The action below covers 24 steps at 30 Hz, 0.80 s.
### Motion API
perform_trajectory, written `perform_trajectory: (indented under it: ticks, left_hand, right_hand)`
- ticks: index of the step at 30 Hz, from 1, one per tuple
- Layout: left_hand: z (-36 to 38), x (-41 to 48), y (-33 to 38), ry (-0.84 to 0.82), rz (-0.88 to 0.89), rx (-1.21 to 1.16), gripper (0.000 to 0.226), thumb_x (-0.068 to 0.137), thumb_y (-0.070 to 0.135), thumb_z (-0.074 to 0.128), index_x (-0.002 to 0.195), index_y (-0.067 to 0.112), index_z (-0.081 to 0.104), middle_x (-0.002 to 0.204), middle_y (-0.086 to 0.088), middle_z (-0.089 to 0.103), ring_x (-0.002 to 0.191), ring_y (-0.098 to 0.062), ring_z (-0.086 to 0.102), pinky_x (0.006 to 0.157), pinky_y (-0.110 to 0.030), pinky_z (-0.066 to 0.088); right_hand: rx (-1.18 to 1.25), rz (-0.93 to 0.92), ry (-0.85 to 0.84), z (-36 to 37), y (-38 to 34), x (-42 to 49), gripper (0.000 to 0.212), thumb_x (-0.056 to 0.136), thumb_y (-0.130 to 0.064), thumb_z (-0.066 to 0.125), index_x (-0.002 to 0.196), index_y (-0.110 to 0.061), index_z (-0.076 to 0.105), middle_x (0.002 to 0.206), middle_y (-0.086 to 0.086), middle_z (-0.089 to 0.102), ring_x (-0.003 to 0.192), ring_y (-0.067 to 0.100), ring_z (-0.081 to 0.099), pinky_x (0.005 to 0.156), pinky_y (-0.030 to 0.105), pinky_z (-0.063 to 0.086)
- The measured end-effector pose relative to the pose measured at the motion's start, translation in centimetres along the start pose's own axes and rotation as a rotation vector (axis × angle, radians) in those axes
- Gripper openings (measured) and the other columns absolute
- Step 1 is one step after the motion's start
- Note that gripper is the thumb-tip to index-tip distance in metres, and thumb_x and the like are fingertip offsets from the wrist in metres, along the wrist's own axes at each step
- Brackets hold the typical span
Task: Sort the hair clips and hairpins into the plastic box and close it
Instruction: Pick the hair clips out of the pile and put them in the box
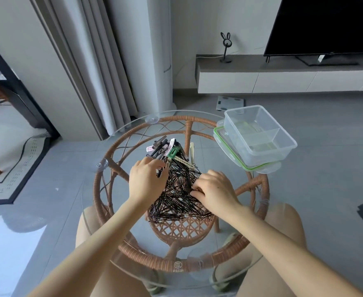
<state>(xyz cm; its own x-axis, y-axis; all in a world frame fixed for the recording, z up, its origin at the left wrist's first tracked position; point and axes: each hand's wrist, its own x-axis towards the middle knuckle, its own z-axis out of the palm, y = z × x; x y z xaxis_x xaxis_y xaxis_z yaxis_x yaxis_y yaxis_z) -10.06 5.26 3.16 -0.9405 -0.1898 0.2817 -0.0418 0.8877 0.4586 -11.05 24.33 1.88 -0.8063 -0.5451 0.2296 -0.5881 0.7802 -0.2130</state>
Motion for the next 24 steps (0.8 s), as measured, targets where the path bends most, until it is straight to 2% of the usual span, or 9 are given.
perform_trajectory:
  ticks: [2,6,11,14,18,22,24]
  left_hand:
    - [0.0,0.7,0.0,-0.049,-0.074,-0.005,0.021,0.085,0.027,0.055,0.098,0.018,0.07,0.098,-0.005,0.067,0.09,-0.024,0.059,0.077,-0.032,0.047]
    - [-0.2,1.7,0.3,-0.077,-0.104,-0.053,0.018,0.084,0.02,0.054,0.089,0.019,0.071,0.095,-0.006,0.067,0.085,-0.024,0.06,0.072,-0.033,0.051]
    - [0.0,1.8,0.7,-0.131,-0.093,-0.054,0.019,0.087,0.023,0.053,0.09,0.019,0.071,0.099,-0.004,0.067,0.085,-0.023,0.062,0.071,-0.031,0.053]
    - [-0.2,1.7,0.5,-0.141,-0.102,-0.066,0.018,0.086,0.021,0.054,0.089,0.019,0.071,0.099,-0.004,0.067,0.085,-0.021,0.063,0.073,-0.031,0.054]
    - [-0.7,2.1,0.1,-0.149,-0.122,-0.093,0.018,0.085,0.015,0.054,0.092,0.015,0.071,0.102,-0.007,0.067,0.086,-0.023,0.064,0.079,-0.037,0.056]
    - [-1.2,2.9,0.1,-0.155,-0.112,-0.103,0.021,0.086,0.014,0.051,0.093,0.013,0.071,0.102,-0.007,0.069,0.088,-0.023,0.065,0.08,-0.037,0.056]
    - [-1.5,3.6,0.4,-0.16,-0.103,-0.106,0.022,0.087,0.014,0.05,0.093,0.013,0.071,0.102,-0.007,0.07,0.088,-0.023,0.065,0.079,-0.036,0.056]
  right_hand:
    - [-0.012,0.014,-0.057,0.1,-0.2,0.3,0.032,0.084,-0.04,0.06,0.103,-0.015,0.066,0.102,-0.001,0.068,0.096,0.019,0.053,0.086,0.032,0.037]
    - [-0.041,0.013,-0.146,-0.4,-0.5,1.0,0.033,0.083,-0.04,0.061,0.104,-0.015,0.061,0.104,0.0,0.065,0.099,0.021,0.053,0.088,0.035,0.041]
    - [-0.017,0.033,-0.181,-0.6,-1.3,1.6,0.017,0.082,-0.019,0.061,0.097,-0.011,0.057,0.094,0.006,0.067,0.089,0.028,0.059,0.068,0.031,0.039]
    - [0.118,0.101,-0.203,-0.6,-1.6,1.5,0.025,0.081,-0.012,0.064,0.104,-0.012,0.054,0.091,0.005,0.066,0.084,0.025,0.06,0.065,0.027,0.036]
    - [0.341,0.211,-0.258,-1.7,-1.2,1.6,0.038,0.081,-0.019,0.066,0.117,-0.02,0.054,0.087,-0.003,0.06,0.08,0.016,0.057,0.07,0.027,0.044]
    - [0.574,0.266,-0.412,-3.5,-0.7,2.5,0.038,0.085,-0.016,0.056,0.123,-0.021,0.056,0.084,-0.007,0.062,0.078,0.007,0.059,0.069,0.021,0.043]
    - [0.784,0.351,-0.501,-4.2,-0.4,3.1,0.041,0.086,-0.01,0.051,0.126,-0.018,0.054,0.088,-0.001,0.066,0.079,0.007,0.06,0.066,0.019,0.04]
